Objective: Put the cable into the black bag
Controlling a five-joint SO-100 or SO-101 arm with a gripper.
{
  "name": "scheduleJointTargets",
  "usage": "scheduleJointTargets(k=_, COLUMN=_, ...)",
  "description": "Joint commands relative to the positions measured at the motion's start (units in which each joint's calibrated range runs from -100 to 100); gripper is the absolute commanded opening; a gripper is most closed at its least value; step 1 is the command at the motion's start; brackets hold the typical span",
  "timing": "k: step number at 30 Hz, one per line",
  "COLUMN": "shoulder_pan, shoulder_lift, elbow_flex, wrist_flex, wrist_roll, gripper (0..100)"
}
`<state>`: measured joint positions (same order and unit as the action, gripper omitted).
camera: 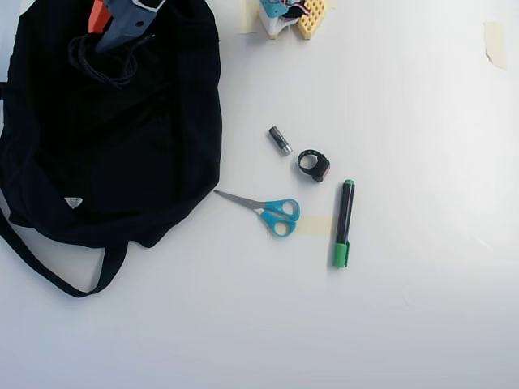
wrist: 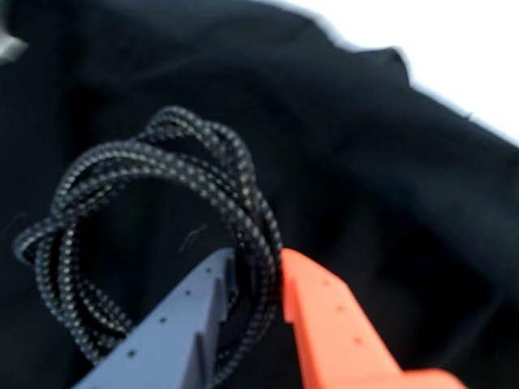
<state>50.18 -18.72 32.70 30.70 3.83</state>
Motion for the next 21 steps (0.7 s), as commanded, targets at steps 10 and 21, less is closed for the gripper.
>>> scheduleJointTargets(k=10, shoulder_pan=-8.5, shoulder_lift=-7.9, elbow_flex=-17.4, wrist_flex=23.6, wrist_roll=0.0, gripper=31)
scheduleJointTargets(k=21, shoulder_pan=-49.7, shoulder_lift=-38.2, elbow_flex=19.3, wrist_flex=28.2, wrist_roll=-17.8, gripper=2)
